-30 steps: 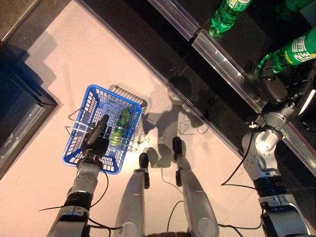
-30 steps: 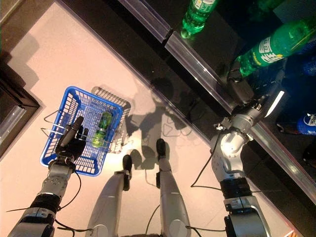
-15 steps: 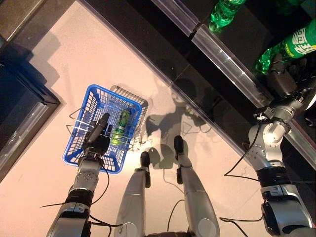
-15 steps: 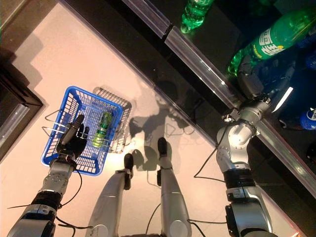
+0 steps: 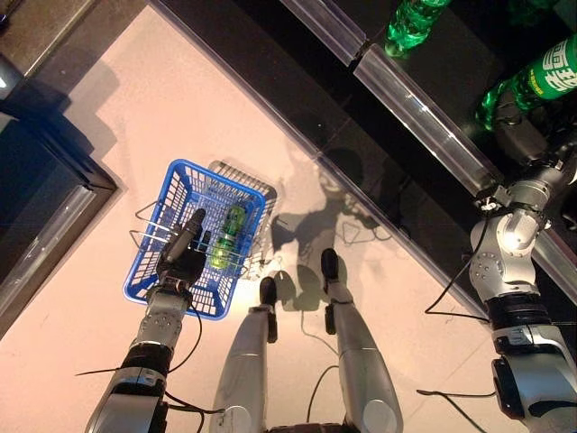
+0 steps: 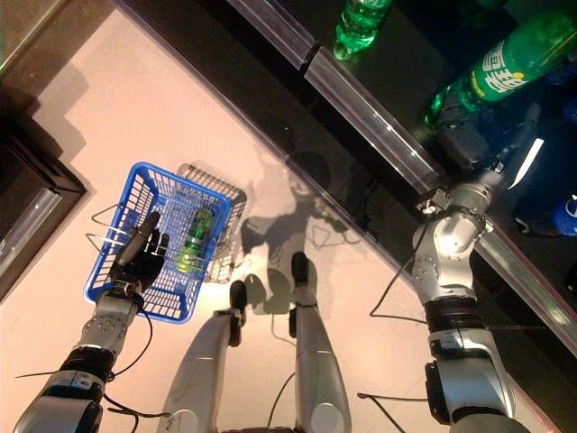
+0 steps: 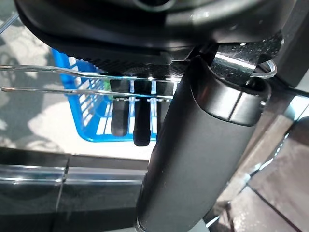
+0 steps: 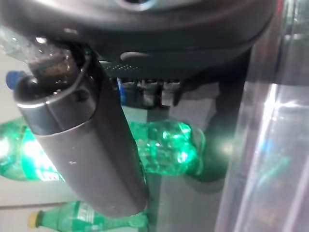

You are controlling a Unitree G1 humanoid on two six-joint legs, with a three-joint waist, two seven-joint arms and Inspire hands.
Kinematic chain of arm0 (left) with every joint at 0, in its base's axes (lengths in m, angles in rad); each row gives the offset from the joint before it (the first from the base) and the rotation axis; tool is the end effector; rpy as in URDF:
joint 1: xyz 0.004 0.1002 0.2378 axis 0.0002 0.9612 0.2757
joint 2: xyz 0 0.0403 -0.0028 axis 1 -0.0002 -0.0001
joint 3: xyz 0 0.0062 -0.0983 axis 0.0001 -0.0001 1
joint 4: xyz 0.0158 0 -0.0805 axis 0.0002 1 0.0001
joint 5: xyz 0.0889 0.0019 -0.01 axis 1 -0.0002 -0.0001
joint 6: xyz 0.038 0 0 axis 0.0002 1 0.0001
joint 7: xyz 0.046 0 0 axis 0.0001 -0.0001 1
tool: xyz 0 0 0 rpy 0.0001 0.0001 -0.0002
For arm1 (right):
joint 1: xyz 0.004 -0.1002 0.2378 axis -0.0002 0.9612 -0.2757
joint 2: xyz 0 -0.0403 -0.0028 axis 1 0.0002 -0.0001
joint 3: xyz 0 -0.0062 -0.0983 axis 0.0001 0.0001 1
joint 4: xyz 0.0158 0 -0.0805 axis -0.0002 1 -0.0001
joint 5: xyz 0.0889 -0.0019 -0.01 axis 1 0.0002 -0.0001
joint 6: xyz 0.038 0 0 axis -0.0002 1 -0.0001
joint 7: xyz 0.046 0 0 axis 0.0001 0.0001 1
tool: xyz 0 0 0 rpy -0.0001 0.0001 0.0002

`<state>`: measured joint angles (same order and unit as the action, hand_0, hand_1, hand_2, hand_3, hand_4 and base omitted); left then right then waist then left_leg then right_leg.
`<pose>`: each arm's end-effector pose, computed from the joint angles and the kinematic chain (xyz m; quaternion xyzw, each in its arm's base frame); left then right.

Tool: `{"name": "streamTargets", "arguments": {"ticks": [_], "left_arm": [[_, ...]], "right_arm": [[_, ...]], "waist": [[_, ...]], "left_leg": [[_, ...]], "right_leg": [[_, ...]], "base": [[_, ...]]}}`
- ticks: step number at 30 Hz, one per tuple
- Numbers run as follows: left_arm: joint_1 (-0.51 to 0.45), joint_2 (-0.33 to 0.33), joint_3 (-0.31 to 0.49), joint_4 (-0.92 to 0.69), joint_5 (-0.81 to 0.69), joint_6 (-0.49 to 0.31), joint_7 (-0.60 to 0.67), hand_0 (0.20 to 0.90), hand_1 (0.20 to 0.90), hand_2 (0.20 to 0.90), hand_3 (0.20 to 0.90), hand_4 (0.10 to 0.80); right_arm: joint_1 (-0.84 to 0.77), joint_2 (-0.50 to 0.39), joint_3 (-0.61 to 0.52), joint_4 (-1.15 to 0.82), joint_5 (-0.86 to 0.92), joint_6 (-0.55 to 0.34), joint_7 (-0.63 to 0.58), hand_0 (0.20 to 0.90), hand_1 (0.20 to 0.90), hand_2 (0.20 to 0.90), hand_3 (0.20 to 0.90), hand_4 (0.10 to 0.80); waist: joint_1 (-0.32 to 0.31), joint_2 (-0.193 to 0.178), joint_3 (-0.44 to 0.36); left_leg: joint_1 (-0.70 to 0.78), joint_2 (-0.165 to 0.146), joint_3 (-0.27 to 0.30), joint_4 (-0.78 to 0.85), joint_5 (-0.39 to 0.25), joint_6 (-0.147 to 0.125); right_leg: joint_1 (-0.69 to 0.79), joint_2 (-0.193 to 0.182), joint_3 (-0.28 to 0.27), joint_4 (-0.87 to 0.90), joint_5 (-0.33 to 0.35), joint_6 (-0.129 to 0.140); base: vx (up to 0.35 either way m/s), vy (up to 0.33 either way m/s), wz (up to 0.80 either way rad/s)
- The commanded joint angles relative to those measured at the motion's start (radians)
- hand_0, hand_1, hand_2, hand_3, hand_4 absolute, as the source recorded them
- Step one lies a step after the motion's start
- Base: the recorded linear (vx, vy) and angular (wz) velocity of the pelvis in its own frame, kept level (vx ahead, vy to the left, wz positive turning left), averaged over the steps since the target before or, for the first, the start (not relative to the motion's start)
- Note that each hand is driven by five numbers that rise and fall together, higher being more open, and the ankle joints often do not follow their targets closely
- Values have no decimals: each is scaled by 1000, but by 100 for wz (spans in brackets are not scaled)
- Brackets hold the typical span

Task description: Pick up the drink and place into the basket.

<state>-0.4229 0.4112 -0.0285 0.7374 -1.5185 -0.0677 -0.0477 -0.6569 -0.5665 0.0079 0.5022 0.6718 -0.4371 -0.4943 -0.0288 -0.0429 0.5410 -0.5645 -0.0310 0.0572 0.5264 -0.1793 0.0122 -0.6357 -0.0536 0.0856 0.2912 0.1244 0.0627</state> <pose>0.2574 0.2449 0.0414 -0.5170 0.0382 0.1355 0.8443 0.2903 -0.2510 0.1779 0.1391 -0.2891 -0.2770 0.9057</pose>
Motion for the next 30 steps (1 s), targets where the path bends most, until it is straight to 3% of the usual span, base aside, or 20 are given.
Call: {"name": "streamTargets", "arguments": {"ticks": [1, 18, 30], "left_arm": [[-56, 82, 53, -102, -22, -87, -105, 300, 300, 300, 200, 100], [-32, 86, 47, -88, -40, -78, -121, 300, 300, 300, 200, 100], [-22, 94, 41, -80, -61, -67, -137, 300, 300, 300, 200, 100]], "right_arm": [[-76, -164, -60, -43, -14, -61, 40, 900, 900, 900, 900, 800], [-147, -244, -26, 70, -13, -14, 110, 900, 900, 900, 900, 800], [-236, -304, 21, 188, 85, 21, 206, 900, 900, 900, 900, 800]], "waist": [[20, 53, -21], [32, 64, -21], [52, 72, -21]], "left_leg": [[5, -37, -77, -79, 29, 22], [19, -40, -92, -96, 43, 24], [17, -40, -105, -121, 65, 18]], "right_leg": [[34, 4, -68, 126, -182, 52], [23, 7, -73, 164, -192, 43], [20, 10, -89, 174, -203, 31]], "base": [[10, 2, 5], [11, 0, 3], [16, -8, 4]]}}
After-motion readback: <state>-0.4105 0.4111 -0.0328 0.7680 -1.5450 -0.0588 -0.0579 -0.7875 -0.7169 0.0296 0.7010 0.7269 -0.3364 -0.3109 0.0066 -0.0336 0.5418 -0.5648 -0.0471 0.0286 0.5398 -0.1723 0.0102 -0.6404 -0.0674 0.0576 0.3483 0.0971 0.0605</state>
